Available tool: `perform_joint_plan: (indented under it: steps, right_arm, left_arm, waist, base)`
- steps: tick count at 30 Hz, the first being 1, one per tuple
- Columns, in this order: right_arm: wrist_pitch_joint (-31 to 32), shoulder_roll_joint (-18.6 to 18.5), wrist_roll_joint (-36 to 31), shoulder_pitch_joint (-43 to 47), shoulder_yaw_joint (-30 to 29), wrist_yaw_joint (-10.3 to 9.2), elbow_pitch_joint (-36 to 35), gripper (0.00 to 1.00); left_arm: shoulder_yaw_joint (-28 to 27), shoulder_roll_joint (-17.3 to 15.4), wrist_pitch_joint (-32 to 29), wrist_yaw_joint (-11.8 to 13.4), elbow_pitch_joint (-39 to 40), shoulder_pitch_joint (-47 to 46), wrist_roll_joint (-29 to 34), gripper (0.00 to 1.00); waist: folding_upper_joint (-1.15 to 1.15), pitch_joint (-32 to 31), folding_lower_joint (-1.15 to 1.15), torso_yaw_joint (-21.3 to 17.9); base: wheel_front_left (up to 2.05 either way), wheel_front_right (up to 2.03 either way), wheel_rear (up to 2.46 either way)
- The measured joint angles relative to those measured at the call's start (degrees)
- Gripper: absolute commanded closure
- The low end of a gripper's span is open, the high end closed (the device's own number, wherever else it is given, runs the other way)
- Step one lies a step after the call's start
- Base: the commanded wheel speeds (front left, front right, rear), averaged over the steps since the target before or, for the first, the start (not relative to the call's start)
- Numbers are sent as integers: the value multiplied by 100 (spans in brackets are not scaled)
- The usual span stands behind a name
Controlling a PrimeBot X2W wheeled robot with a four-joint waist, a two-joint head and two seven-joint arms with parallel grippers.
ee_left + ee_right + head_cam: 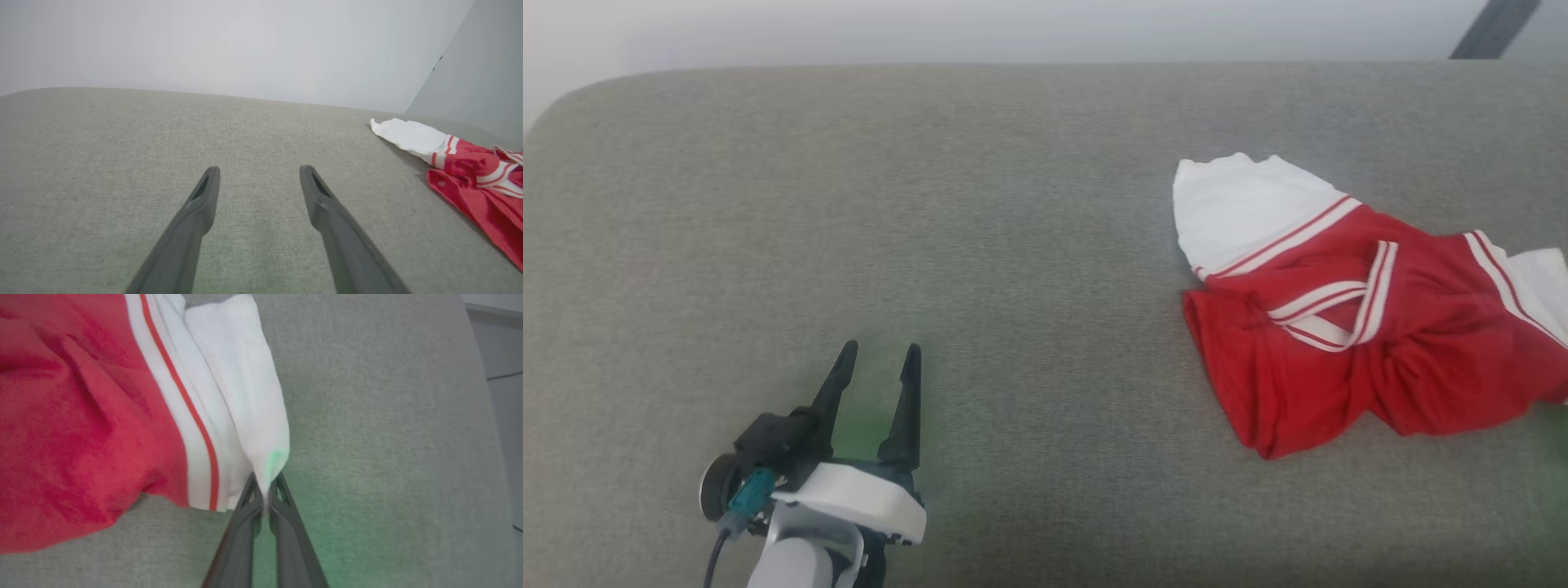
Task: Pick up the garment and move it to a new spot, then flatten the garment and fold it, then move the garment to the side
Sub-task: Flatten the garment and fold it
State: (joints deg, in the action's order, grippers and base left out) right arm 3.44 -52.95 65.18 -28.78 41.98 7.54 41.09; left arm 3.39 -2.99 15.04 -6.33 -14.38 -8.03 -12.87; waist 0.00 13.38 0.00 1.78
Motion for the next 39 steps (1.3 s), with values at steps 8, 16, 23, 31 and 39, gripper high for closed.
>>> perform_joint_plan:
  steps: [8,16,23,31,39]
  right_arm:
    - [-1155,400,-219,-105,-143,0,201,0]
    - [-1824,691,-672,-62,-838,0,-388,0]
    - [-1848,1547,-1916,698,-2273,0,-1790,0]
    - [-1849,2204,-2515,1183,-2732,-1,-2439,0]
    - [-1849,2543,-2674,1271,-2628,-1,-2629,0]
  left_arm:
    - [400,-366,1,-82,-315,-675,230,0]
    - [2076,-1311,-1121,-101,-734,-2270,-659,0]
    - [2900,-1662,-2713,-107,-1394,-3279,-2481,0]
    - [2471,-1381,-4706,156,-2988,-4287,-3805,0]
    - [2507,-1295,-5889,360,-3962,-5110,-4029,0]
  waist:
    - [0,10,0,-307]
    - [0,31,0,-876]
    - [0,48,0,-1624]
    - [0,176,0,-2296]
    - [0,481,0,-2851]
  base:
    - [0,0,0]
    - [0,0,0]
    - [0,0,0]
    - [0,0,0]
    - [0,0,0]
